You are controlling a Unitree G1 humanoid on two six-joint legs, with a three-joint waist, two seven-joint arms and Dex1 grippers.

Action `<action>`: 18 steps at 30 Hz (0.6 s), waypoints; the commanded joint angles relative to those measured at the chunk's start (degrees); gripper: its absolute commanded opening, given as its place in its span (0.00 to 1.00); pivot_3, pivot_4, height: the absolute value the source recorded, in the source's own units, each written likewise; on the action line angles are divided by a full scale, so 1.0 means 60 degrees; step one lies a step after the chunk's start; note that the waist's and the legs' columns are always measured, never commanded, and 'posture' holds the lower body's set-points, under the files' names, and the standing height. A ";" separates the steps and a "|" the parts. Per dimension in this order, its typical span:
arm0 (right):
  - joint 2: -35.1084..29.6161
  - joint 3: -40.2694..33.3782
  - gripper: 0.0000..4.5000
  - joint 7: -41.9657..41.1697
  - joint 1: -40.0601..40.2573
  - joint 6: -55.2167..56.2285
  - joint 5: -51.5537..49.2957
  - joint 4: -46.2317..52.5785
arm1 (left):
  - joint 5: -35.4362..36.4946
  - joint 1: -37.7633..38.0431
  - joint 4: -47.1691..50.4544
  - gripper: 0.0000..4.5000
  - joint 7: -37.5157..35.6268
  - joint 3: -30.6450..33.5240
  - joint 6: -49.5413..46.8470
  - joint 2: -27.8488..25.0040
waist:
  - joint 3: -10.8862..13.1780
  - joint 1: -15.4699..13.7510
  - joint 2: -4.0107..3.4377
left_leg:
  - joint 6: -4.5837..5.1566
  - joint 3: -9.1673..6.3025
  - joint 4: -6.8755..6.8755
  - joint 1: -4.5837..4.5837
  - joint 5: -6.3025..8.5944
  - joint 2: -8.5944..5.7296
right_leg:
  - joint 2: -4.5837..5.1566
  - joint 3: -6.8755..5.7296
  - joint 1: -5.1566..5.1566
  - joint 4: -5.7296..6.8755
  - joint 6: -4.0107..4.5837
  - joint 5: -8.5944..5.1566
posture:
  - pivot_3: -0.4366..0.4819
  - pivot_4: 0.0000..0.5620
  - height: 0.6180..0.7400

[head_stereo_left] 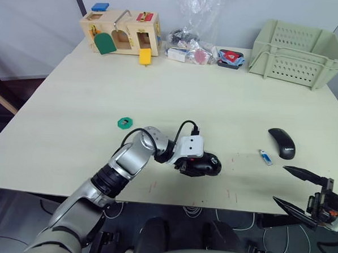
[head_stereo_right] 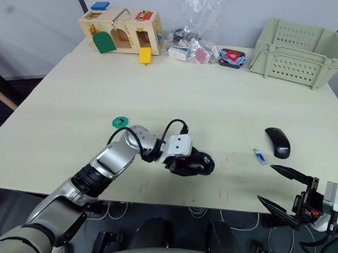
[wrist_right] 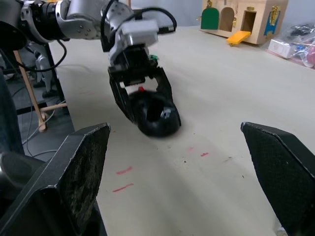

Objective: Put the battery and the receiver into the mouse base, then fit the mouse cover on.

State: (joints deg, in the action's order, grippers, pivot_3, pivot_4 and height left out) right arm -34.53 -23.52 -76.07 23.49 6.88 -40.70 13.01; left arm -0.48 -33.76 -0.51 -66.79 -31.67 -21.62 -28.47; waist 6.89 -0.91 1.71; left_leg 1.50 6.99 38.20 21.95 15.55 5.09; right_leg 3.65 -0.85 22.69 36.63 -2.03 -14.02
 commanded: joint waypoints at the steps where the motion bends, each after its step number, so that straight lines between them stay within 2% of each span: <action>1: -0.0111 -0.0161 1.00 0.0052 0.0070 -0.0022 -0.0039 0.0352 | -0.0182 -0.0142 -0.0107 0.66 0.0086 0.0012 0.0113 0.0070 | 0.0001 -0.0005 0.0000 | 0.0000 -0.0002 0.0001 0.0001 0.0000 0.0000 | 0.0000 -0.0001 0.0000 0.0000 0.0000 0.0000 | 0.48 0.27 1.00; 4: -0.0127 -0.0145 1.00 0.0322 0.0126 -0.0209 0.0062 0.0435 | -0.0367 -0.0118 -0.0303 0.66 0.0107 -0.0032 0.0207 0.0014 | 0.0000 -0.0010 -0.0001 | 0.0002 -0.0007 0.0003 0.0002 0.0001 0.0000 | 0.0002 -0.0003 -0.0002 0.0000 0.0000 0.0000 | 0.48 0.27 1.00; 9: -0.0074 -0.0046 1.00 0.1597 -0.0019 -0.0892 0.0440 0.0714 | -0.0501 -0.0134 -0.0525 0.66 0.0191 -0.0061 0.0190 0.0002 | -0.0002 -0.0001 -0.0005 | 0.0003 -0.0009 0.0012 -0.0001 0.0002 0.0000 | 0.0004 -0.0002 -0.0004 0.0001 0.0001 0.0001 | 0.48 0.27 1.00; 14: 0.0118 0.0178 1.00 0.4374 -0.0631 -0.2687 0.1061 0.1075 | -0.0475 -0.0139 -0.0445 0.66 0.0252 0.0004 -0.0118 -0.0011 | -0.0005 0.0010 -0.0013 | 0.0003 -0.0010 0.0021 -0.0003 0.0001 0.0000 | 0.0006 -0.0002 -0.0002 0.0001 0.0002 0.0002 | 0.48 0.27 1.00; 18: -0.0128 0.0441 1.00 0.5467 -0.0907 -0.3494 0.1986 0.1190 | -0.0414 -0.0058 -0.0198 0.66 0.0211 0.0043 -0.0338 -0.0111 | -0.0005 0.0005 -0.0013 | 0.0004 -0.0017 0.0019 0.0002 0.0001 0.0000 | 0.0007 -0.0003 -0.0001 0.0003 0.0005 0.0003 | 0.48 0.27 1.00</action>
State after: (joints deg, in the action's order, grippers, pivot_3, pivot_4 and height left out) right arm -33.72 -20.56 -46.18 18.81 -12.08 -30.74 18.45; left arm -1.21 -34.40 -1.76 -66.55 -31.91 -22.48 -28.05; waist 6.86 -0.88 1.63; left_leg 1.52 6.89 38.30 21.98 15.56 5.08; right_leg 3.69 -0.87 22.68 36.65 -2.01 -14.00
